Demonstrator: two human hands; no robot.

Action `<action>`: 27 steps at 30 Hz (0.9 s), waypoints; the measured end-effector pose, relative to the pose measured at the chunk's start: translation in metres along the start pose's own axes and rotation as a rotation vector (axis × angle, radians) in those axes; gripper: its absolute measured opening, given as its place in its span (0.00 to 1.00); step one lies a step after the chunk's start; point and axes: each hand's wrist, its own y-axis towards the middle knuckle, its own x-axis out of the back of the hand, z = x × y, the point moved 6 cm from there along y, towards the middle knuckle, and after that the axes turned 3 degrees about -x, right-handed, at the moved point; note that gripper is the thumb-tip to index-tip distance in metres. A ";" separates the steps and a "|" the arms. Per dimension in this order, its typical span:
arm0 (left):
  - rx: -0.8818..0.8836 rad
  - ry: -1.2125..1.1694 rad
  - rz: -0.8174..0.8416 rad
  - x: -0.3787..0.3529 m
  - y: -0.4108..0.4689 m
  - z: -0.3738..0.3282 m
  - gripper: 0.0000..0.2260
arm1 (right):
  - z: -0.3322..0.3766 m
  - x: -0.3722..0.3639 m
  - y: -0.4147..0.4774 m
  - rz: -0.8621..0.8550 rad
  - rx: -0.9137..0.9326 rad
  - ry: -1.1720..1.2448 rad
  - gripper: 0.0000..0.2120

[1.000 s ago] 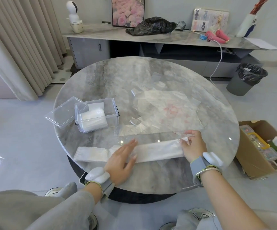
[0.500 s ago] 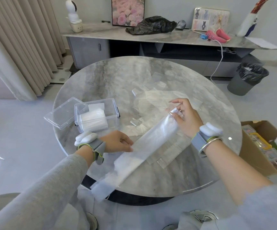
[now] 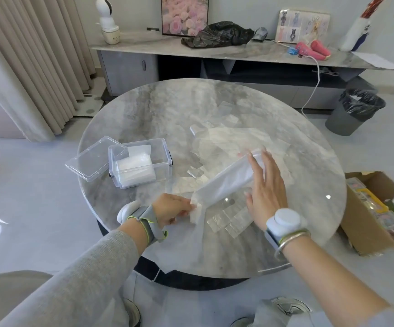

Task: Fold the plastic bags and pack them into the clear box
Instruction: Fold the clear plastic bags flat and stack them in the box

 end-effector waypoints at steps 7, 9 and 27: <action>0.120 -0.203 0.070 -0.024 -0.005 -0.001 0.05 | -0.003 -0.010 -0.033 0.091 0.014 -0.001 0.54; 0.118 -0.207 0.050 -0.025 -0.005 0.005 0.04 | 0.006 -0.019 -0.042 0.165 0.097 0.020 0.51; -0.222 0.267 -0.234 -0.009 -0.005 0.011 0.06 | 0.046 -0.050 -0.109 0.275 0.573 0.230 0.13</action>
